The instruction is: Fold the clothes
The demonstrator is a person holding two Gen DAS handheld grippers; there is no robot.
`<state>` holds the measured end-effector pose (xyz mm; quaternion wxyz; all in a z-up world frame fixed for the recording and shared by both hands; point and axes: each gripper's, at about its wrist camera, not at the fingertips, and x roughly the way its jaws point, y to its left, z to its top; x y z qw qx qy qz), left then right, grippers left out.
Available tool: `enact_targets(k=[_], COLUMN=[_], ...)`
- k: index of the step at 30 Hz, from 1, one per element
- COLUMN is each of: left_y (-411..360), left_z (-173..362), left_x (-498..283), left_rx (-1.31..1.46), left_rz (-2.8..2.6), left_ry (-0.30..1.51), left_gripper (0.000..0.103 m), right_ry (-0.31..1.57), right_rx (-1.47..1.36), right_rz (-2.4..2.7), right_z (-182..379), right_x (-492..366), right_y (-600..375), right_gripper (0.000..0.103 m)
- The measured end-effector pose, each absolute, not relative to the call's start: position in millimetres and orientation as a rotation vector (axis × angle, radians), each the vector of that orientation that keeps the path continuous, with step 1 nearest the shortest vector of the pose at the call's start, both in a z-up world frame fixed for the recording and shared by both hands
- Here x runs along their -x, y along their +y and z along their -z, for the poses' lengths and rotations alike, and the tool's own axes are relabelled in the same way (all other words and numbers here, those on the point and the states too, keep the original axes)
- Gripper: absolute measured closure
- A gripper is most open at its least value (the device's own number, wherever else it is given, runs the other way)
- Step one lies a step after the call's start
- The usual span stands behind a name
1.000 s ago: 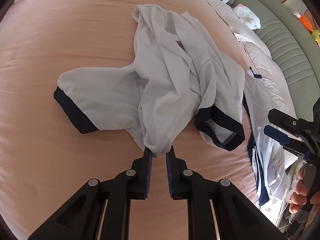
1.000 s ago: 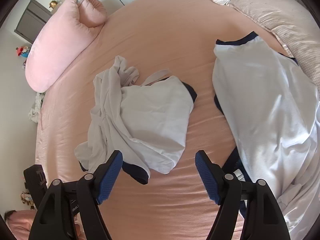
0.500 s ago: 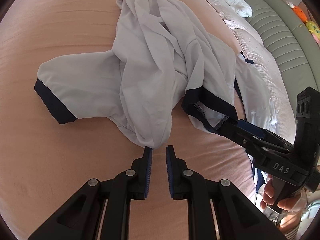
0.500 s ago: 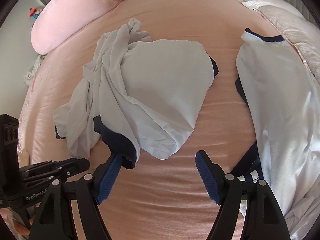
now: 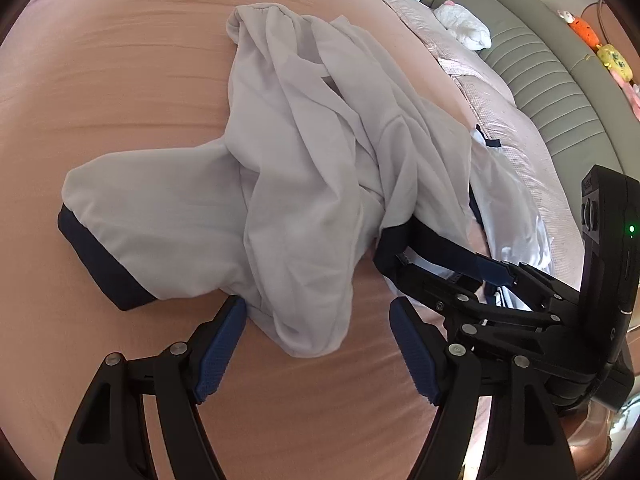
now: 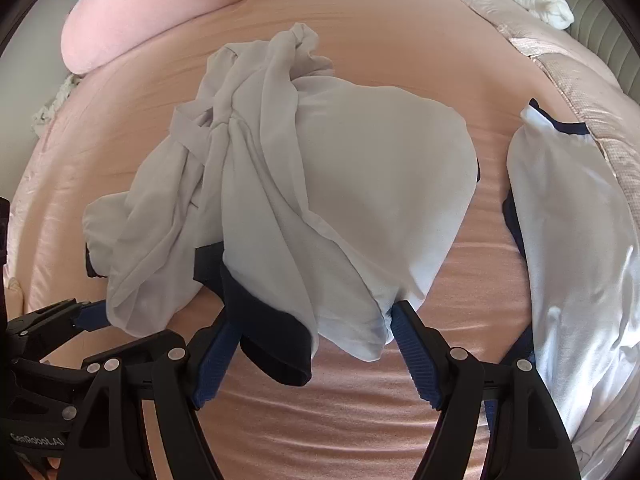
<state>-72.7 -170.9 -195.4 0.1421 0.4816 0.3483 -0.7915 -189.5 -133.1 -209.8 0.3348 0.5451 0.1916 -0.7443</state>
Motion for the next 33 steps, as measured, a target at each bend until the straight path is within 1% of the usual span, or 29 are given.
enact_targets(k=[4, 7, 8, 9, 10, 11, 12, 15, 16, 18, 20, 22, 25, 26, 27, 28, 30, 33], left_y=[-180.8, -181.4, -181.2, -179.1, -176.4, -171.2, -166.0, -154.0, -150.3, -143.8, -139.6, -141.8, -153.2, -157.3, -160.5, -163.6, -169.9, -171.5], left_z=[196.6, 198.0, 198.5, 200.8, 200.6, 200.9, 201.1, 201.8, 202.4, 202.0, 202.1, 201.8, 200.9, 199.8, 198.5, 197.3, 194.8, 191.9], left_x=[68.6, 70.8, 71.8, 77.9, 81.3, 85.6, 89.8, 94.1, 95.4, 96.8, 97.6, 97.3, 94.1, 92.2, 91.4, 90.6, 89.3, 112.1], left_rx=[-1.348, -1.334, -1.334, -1.342, -1.343, -1.35, -1.355, -1.354, -1.355, -1.349, -1.345, -1.346, -1.344, -1.337, -1.336, -1.335, -1.333, -1.325], left_rz=[2.303, 2.318, 2.319, 2.316, 2.316, 2.321, 2.325, 2.335, 2.336, 2.348, 2.354, 2.362, 2.371, 2.374, 2.376, 2.378, 2.382, 2.386], left_ry=[1.045, 0.986, 0.959, 0.909, 0.846, 0.775, 0.704, 0.539, 0.489, 0.411, 0.359, 0.377, 0.489, 0.524, 0.541, 0.558, 0.592, 0.6], left_gripper=[0.03, 0.031, 0.035, 0.041, 0.045, 0.049, 0.052, 0.055, 0.055, 0.055, 0.056, 0.056, 0.057, 0.062, 0.07, 0.073, 0.078, 0.084], right_ry=[0.511, 0.492, 0.48, 0.476, 0.481, 0.486, 0.491, 0.533, 0.54, 0.511, 0.441, 0.394, 0.423, 0.424, 0.409, 0.377, 0.336, 0.297], right_rx=[-1.421, -1.418, -1.416, -1.414, -1.412, -1.405, -1.392, -1.364, -1.36, -1.359, -1.351, -1.338, -1.291, -1.273, -1.268, -1.277, -1.291, -1.308], right_rz=[1.948, 1.953, 1.954, 1.955, 1.955, 1.953, 1.943, 1.91, 1.902, 1.885, 1.854, 1.832, 1.83, 1.824, 1.814, 1.8, 1.783, 1.762], right_z=[215.7, 217.7, 218.0, 217.8, 217.2, 216.1, 214.6, 210.2, 208.0, 201.3, 191.1, 179.9, 164.5, 161.9, 158.0, 152.6, 147.4, 144.7], right_x=[190.6, 193.2, 194.0, 194.3, 194.2, 193.5, 191.9, 186.0, 184.8, 185.0, 187.3, 189.5, 186.5, 184.2, 186.5, 193.4, 197.4, 201.4], right_y=[-136.0, -137.3, -137.5, -138.0, -138.6, -139.5, -141.0, -148.2, -150.7, -154.1, -156.4, -160.3, -168.4, -165.0, -163.0, -162.3, -170.0, -181.5], right_gripper=[0.028, 0.029, 0.032, 0.041, 0.049, 0.052, 0.06, 0.08, 0.083, 0.085, 0.086, 0.086, 0.086, 0.086, 0.086, 0.086, 0.086, 0.086])
